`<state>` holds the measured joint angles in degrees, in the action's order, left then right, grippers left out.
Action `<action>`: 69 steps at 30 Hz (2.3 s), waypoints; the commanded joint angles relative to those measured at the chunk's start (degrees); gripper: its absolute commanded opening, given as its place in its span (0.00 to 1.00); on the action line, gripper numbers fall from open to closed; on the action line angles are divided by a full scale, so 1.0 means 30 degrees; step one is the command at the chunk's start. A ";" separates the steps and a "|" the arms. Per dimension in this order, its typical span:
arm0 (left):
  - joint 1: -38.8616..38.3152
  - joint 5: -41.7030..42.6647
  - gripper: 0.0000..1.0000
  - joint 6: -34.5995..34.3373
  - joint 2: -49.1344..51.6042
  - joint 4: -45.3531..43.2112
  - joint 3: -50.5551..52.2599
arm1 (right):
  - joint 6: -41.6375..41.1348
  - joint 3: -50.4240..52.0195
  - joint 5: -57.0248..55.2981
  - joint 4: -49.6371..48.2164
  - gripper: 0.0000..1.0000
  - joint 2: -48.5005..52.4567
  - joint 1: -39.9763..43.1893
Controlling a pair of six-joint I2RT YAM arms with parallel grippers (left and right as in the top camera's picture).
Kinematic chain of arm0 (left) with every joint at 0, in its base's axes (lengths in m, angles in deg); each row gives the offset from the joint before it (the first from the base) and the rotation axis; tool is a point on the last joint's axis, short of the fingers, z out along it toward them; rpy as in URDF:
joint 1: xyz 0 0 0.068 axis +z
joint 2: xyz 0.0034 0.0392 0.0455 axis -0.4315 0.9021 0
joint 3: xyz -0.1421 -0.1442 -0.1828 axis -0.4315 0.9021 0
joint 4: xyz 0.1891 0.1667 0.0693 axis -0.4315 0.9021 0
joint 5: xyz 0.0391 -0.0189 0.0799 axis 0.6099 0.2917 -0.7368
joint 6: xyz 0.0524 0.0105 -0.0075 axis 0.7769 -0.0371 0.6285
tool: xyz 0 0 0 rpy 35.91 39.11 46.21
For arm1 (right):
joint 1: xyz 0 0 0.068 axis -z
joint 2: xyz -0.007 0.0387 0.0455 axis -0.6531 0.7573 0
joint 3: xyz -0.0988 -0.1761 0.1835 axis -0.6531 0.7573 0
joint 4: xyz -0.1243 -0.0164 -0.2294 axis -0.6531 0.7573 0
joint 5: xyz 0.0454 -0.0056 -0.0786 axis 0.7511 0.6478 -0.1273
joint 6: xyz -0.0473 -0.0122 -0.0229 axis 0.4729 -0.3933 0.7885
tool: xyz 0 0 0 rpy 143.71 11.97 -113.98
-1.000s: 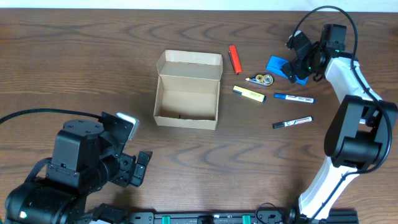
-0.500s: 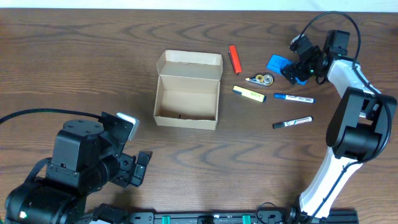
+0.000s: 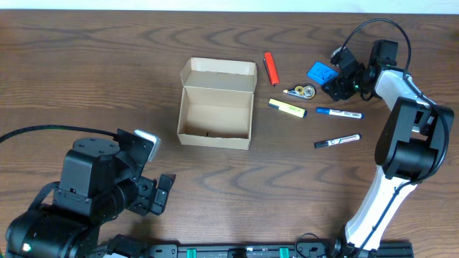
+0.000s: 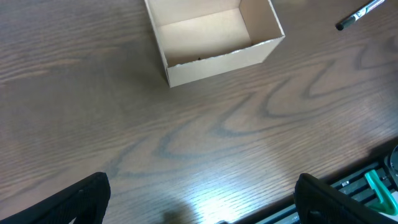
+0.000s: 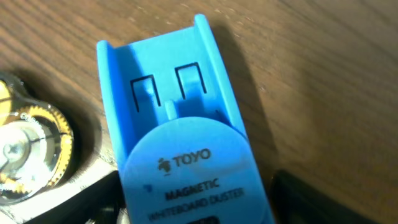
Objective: Pack container
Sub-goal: 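Lift the blue duster and lower it into the box with the right gripper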
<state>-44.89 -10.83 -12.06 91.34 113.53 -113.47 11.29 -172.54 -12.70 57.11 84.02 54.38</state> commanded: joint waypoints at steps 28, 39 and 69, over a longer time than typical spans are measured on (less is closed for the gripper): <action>0.0066 0.0204 0.95 0.0386 0.0022 0.0044 -0.0270 | -0.4590 -0.2805 -0.0568 0.7351 0.45 -0.8954 -0.4138; 0.0066 0.0204 0.95 0.0386 0.0022 0.0044 -0.0270 | -0.3628 -0.2790 -0.1501 0.9595 0.41 -0.9173 -1.2597; 0.0066 0.0204 0.95 0.0386 0.0022 0.0044 -0.0270 | -0.2280 -0.2783 -0.2419 0.9071 0.60 -0.3956 -1.7252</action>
<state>-44.89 -10.83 -11.25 91.34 113.51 -113.47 3.53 -180.86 -21.88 84.58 71.59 2.63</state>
